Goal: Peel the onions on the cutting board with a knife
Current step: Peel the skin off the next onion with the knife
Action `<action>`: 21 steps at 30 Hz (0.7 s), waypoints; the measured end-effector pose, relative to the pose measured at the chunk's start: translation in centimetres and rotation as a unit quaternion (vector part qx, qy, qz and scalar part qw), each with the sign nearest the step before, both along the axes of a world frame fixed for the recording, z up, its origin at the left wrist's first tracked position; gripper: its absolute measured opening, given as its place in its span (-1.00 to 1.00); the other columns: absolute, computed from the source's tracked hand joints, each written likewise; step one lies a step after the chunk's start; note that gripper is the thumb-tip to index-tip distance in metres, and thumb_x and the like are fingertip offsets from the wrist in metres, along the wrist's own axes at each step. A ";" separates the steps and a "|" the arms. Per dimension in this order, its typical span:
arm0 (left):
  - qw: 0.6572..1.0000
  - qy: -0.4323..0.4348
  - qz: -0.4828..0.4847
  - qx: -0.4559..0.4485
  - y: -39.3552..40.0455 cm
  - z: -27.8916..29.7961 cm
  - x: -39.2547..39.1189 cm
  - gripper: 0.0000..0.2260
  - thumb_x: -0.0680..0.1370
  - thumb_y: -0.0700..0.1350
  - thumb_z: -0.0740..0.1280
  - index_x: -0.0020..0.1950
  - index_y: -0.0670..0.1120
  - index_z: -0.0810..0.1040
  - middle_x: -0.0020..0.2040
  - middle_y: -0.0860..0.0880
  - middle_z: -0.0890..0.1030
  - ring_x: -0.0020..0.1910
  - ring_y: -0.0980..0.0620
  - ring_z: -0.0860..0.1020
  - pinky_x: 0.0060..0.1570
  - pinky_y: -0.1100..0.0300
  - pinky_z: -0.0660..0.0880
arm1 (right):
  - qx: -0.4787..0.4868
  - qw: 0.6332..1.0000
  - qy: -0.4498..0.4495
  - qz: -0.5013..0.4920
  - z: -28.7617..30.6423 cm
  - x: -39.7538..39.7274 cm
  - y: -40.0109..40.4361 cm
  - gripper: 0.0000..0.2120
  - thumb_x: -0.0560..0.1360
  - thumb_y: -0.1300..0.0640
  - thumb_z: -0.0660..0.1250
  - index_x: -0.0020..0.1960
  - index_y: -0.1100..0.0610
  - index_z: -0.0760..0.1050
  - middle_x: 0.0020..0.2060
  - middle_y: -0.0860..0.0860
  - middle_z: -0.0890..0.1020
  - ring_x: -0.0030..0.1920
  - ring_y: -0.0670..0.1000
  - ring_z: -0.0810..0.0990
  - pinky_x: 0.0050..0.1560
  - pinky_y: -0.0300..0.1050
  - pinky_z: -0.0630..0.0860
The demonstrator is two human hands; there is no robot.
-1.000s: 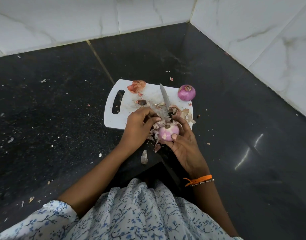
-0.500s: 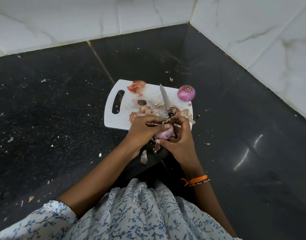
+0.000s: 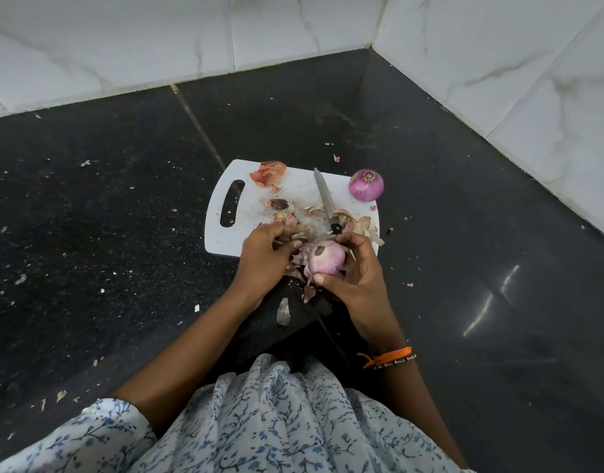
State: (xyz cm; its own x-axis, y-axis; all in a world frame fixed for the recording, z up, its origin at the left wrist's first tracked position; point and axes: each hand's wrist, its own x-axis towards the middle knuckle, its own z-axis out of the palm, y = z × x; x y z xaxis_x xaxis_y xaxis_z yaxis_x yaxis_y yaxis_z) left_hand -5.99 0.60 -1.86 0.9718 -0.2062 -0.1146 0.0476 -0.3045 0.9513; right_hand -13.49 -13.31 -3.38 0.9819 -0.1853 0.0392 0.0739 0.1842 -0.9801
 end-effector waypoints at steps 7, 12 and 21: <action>0.989 0.057 -0.037 -0.130 -0.2 1.6 -0.4 -0.75 0.46 -0.19 0.44 -0.23 0.20 0.63 -0.21 0.20 0.68 -0.16 0.21 0.63 -0.20 0.37 0.54 | 0.090 0.996 -0.022 0.019 -0.4 0.1 -0.1 -0.44 0.34 0.47 0.35 0.24 0.11 0.31 0.21 0.13 0.50 0.25 0.11 0.49 0.30 0.14 0.42; 0.988 0.001 -0.032 -0.151 -0.9 1.6 -1.0 -0.79 0.34 -0.29 0.51 -0.26 0.03 0.65 -0.22 -0.01 0.64 -0.20 0.07 0.61 -0.10 0.16 0.57 | 0.084 0.995 -0.035 0.031 -0.5 0.2 0.0 -0.43 0.37 0.59 0.29 0.23 0.11 0.32 0.19 0.10 0.52 0.25 0.08 0.50 0.28 0.00 0.47; 0.995 -0.090 -0.016 -0.036 -0.4 1.0 -0.3 -0.86 0.50 -0.23 0.37 -0.24 -0.09 0.52 -0.27 0.05 0.54 -0.30 0.18 0.49 -0.27 0.27 0.45 | 0.159 0.986 -0.028 0.033 0.4 0.1 0.6 -0.51 0.35 0.48 0.31 0.19 0.12 0.36 0.13 0.04 0.58 0.19 0.06 0.54 0.21 0.02 0.52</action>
State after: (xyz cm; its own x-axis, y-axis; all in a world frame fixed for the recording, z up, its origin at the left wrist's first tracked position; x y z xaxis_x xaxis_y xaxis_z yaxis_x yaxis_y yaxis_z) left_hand -6.25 0.20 -0.83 0.9682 -0.2380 0.0770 -0.1342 -0.2345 0.9628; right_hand -13.37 -12.75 -2.94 0.9901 -0.1332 0.0443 0.1045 0.4883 -0.8664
